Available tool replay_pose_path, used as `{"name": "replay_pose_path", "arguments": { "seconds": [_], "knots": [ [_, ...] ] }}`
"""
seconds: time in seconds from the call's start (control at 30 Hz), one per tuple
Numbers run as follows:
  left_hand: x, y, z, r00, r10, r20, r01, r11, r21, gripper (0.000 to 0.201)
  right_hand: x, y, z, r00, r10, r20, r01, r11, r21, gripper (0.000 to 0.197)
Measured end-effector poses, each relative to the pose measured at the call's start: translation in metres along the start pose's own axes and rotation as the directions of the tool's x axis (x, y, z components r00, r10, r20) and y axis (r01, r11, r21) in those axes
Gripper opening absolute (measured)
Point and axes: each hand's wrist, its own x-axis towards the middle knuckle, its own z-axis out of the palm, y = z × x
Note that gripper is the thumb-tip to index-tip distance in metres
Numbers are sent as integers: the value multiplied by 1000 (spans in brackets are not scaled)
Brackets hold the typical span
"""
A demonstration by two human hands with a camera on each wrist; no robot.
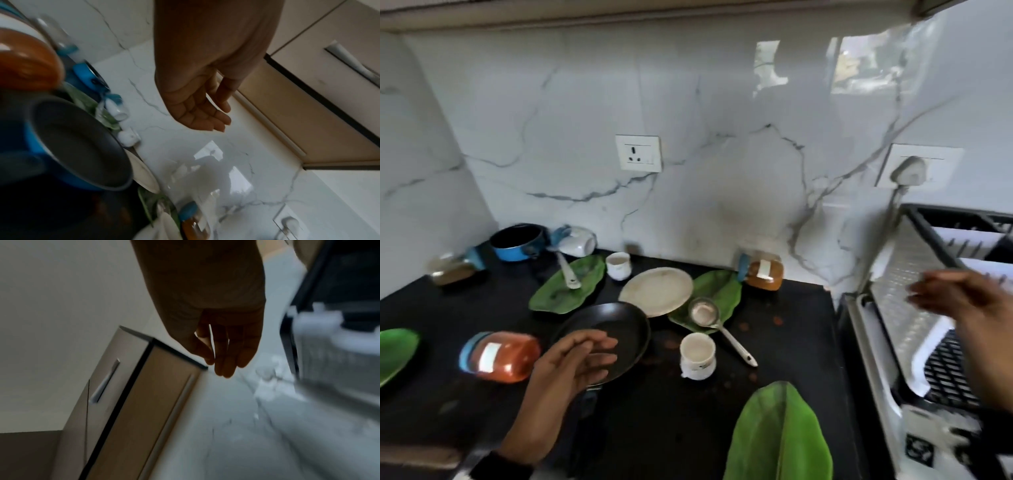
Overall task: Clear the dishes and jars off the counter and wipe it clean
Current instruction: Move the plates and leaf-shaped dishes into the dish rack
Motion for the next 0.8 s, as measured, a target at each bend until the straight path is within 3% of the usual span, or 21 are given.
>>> {"name": "replay_pose_path", "arguments": {
  "seconds": [0.07,0.17,0.23,0.3,0.37,0.43,0.5,0.63,0.7,0.77,0.8],
  "knots": [
    [-2,-2,-29,998,-31,-56,29,999,-29,25,-14,9,49,984,150,99,-148,989,-23,5],
    [-2,-7,-69,988,-79,-135,72,996,-54,26,-42,46,135,885,360,296,-363,931,-49,22],
    [-2,-10,-96,978,-90,-189,78,995,-70,25,-56,68,187,771,506,386,-531,846,-49,17],
    [-1,-11,-121,969,-92,-229,77,994,-77,24,-73,86,236,620,622,479,-693,720,-38,11],
    [1,-10,-147,960,-90,-264,74,995,-71,25,-84,105,279,504,733,457,-806,589,-57,4],
    [4,-8,-173,955,-95,-280,77,994,-74,27,-86,120,312,446,815,369,-860,505,-74,11],
    [9,-7,-195,947,-120,-299,98,991,-87,29,-84,140,333,422,854,306,-887,458,-55,9],
    [16,-4,-237,934,-128,-335,95,989,-113,29,-79,171,361,459,866,200,-888,455,67,20],
    [17,-4,-256,933,-131,-336,89,987,-137,29,-77,176,375,499,851,165,-865,501,35,9],
    [18,-5,-274,932,-141,-334,89,982,-165,30,-73,180,384,533,838,121,-841,540,-33,13],
    [19,-5,-281,931,-145,-336,88,980,-180,30,-72,182,388,583,807,95,-805,589,-68,14]
  ]
}}
